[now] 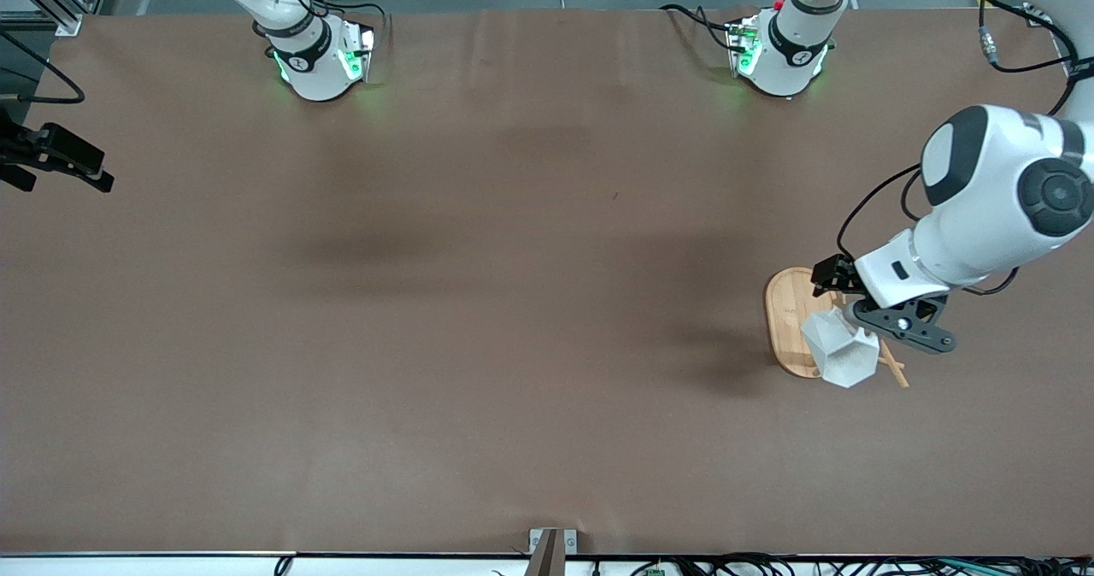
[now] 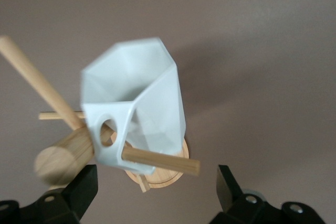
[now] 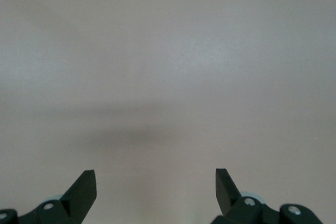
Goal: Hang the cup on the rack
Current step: 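Open the left gripper and raise it away from the mug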
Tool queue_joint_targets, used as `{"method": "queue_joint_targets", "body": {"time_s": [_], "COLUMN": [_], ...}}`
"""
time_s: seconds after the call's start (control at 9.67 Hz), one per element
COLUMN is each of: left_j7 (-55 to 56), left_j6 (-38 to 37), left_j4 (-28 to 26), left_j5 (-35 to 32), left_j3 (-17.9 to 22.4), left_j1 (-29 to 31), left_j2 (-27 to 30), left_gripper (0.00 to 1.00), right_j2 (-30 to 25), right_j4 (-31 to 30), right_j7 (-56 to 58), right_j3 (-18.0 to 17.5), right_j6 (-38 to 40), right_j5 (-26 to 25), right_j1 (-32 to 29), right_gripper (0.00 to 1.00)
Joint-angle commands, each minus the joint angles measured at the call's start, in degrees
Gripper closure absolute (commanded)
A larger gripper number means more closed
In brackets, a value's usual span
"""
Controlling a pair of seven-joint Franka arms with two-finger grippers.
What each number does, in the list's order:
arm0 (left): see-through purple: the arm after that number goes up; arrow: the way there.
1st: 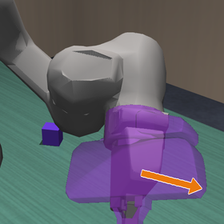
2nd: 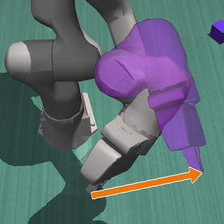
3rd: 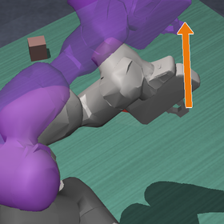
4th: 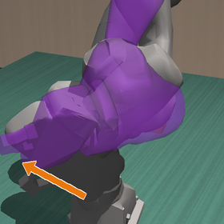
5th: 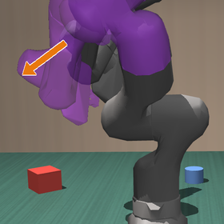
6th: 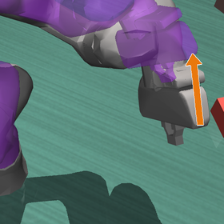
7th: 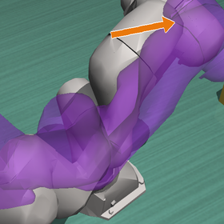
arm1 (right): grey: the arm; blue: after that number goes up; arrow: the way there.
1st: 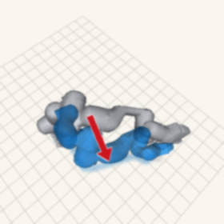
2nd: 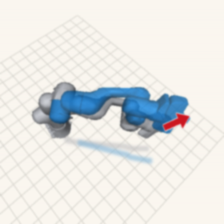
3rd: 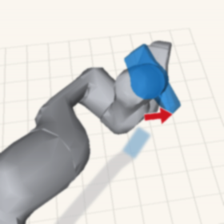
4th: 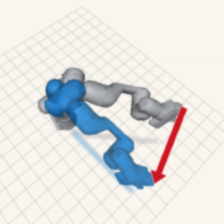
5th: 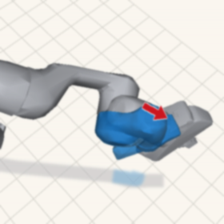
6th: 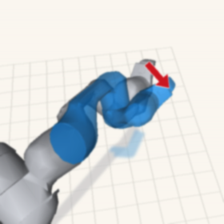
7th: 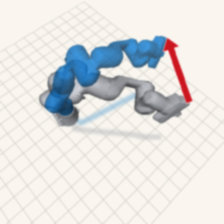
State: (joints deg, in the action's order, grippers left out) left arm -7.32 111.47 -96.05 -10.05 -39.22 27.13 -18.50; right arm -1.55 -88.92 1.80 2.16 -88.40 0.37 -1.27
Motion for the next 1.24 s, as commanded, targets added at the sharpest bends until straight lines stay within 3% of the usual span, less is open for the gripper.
{"method": "queue_joint_targets", "body": {"time_s": [0.0, 0.31, 0.72, 0.93, 1.14], "left_j7": [5.5, 10.3, 9.1, 9.0, 8.7], "left_j6": [-9.3, -18.5, -20.5, -20.6, -22.1], "left_j4": [5.8, 12.4, 16.2, 15.0, 11.7], "left_j5": [-0.2, -0.2, 0.5, 3.9, 5.4], "left_j3": [-1.4, -3.1, -1.6, 12.0, 20.5], "left_j1": [0.1, 0.1, -1.1, -11.1, -18.8], "left_j2": [2.1, 6.8, 11.8, 14.7, 17.8], "left_gripper": [0.0, 0.0, 0.0, 0.0, 0.0], "right_j2": [-0.9, -0.9, -0.9, -0.9, -0.9], "right_j4": [-1.0, -1.0, -1.1, -1.1, -1.1], "right_j7": [-0.7, -0.7, -0.7, -0.7, -0.7], "right_j3": [0.0, -0.1, 0.0, 0.0, 0.0], "right_j6": [-0.7, -0.6, -0.6, -0.6, -0.6], "right_j5": [0.2, 0.2, 0.2, 0.2, 0.2], "right_j1": [0.0, 0.0, -0.1, -0.1, -0.1], "right_gripper": [0.0, 0.0, 0.0, 0.0, 0.0]}}
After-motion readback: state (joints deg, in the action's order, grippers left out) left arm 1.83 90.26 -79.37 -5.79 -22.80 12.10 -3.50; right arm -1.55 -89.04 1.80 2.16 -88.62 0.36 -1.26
